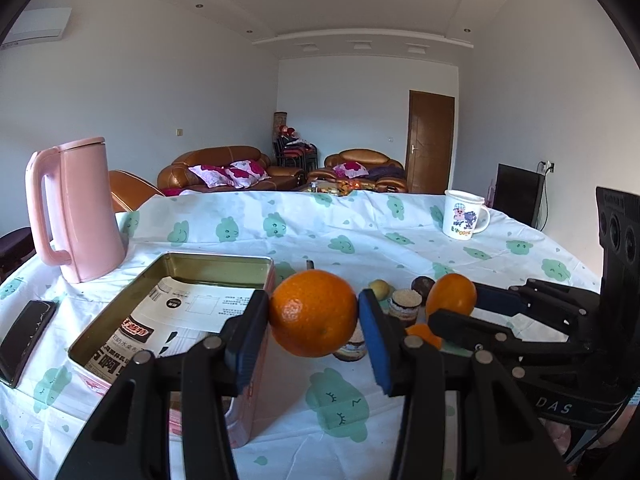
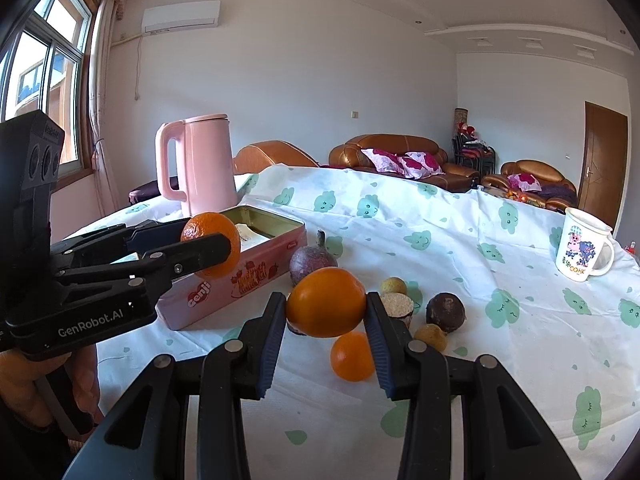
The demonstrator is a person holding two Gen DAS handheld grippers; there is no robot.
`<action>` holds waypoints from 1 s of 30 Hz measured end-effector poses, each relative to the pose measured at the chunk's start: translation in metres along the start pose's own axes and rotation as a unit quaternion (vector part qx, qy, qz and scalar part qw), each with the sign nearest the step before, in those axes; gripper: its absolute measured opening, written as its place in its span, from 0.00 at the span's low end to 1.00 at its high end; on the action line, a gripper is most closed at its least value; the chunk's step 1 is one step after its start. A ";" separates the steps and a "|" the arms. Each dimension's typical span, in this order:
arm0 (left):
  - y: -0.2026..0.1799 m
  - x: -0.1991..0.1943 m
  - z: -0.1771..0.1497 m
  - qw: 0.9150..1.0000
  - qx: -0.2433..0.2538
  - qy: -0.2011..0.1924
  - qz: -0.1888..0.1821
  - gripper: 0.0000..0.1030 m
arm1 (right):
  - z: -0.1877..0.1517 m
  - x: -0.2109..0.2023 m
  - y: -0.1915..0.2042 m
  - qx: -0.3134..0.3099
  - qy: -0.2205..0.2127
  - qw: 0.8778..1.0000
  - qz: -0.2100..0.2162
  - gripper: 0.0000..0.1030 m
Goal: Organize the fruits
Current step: 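Lift the oranges with both grippers and carry them over the tin box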
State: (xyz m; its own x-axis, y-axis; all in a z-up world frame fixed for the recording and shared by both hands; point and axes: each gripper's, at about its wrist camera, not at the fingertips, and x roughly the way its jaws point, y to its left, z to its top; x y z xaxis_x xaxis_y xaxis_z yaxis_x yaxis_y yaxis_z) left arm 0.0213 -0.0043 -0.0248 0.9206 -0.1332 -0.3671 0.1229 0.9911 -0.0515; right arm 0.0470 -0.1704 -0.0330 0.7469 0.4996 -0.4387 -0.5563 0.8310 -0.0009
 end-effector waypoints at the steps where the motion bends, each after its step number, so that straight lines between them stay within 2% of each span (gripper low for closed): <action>1: 0.002 -0.001 0.000 1.000 -0.001 -0.003 0.003 0.47 | 0.001 0.001 0.001 -0.001 -0.001 1.000 0.001 0.41; 14: 0.033 -0.003 0.005 0.999 -0.012 -0.006 0.041 0.47 | 0.031 0.025 0.026 -0.037 -0.006 0.999 0.025 0.41; 30: 0.087 0.018 0.009 0.996 -0.029 0.028 0.079 0.47 | 0.065 0.078 0.067 -0.058 0.014 0.996 0.070 0.41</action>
State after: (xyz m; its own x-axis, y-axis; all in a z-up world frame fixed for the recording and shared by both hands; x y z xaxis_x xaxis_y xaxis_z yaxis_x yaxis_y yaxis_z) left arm 0.0523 0.0797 -0.0273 0.9047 0.0236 -0.4255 -0.0457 0.9981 -0.0417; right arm 0.0919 -0.0599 -0.0086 0.6496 0.6000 -0.4668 -0.6939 0.7189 -0.0416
